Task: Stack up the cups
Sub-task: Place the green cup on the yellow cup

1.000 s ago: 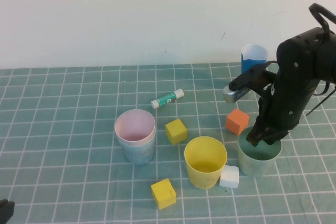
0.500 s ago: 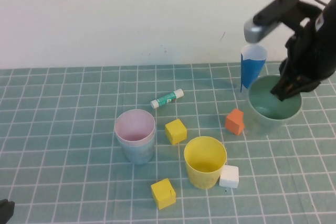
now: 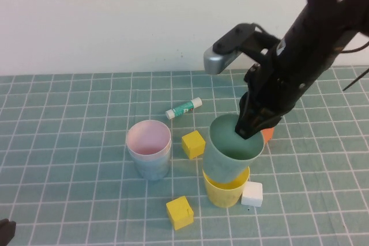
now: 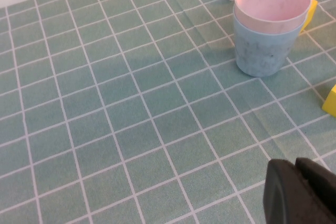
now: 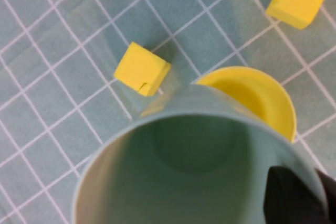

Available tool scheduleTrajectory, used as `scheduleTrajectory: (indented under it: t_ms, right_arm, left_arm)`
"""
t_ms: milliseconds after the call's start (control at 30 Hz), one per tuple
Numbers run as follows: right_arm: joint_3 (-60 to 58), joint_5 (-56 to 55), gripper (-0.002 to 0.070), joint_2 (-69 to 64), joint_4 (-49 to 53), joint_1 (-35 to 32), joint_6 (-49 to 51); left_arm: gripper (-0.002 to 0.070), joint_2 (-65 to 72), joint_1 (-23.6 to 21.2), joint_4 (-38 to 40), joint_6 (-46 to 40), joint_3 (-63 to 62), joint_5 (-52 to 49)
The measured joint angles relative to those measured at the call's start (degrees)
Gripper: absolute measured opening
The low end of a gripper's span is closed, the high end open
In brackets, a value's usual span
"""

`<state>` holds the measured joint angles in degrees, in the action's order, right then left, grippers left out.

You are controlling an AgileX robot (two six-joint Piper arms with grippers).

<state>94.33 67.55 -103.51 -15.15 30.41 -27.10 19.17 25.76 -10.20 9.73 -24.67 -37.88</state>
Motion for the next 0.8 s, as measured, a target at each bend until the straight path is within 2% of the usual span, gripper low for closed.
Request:
scheduleTrajectory:
  t_ms: [300,633,700,800]
  right_arm:
    - [0.0,-4.9,0.0016,-3.5,1.4,0.1,0.6]
    - [0.0,-4.9,0.002,-5.2,6.1,0.2,3.1]
    - [0.0,-4.9,0.0036,-5.7,6.1,0.2,3.2]
    - [0.0,-5.2,0.0106,-6.6,6.1,0.3,3.2]
  left_arm:
    - [-0.0001,0.0,0.0,0.0,0.0,0.0,-0.1]
    - [-0.0003,0.0,0.0,0.0,0.0,0.0,-0.2]
    - [-0.0003,0.0,0.0,0.0,0.0,0.0,-0.2]
    - [-0.0003,0.0,0.0,0.0,0.0,0.0,-0.2]
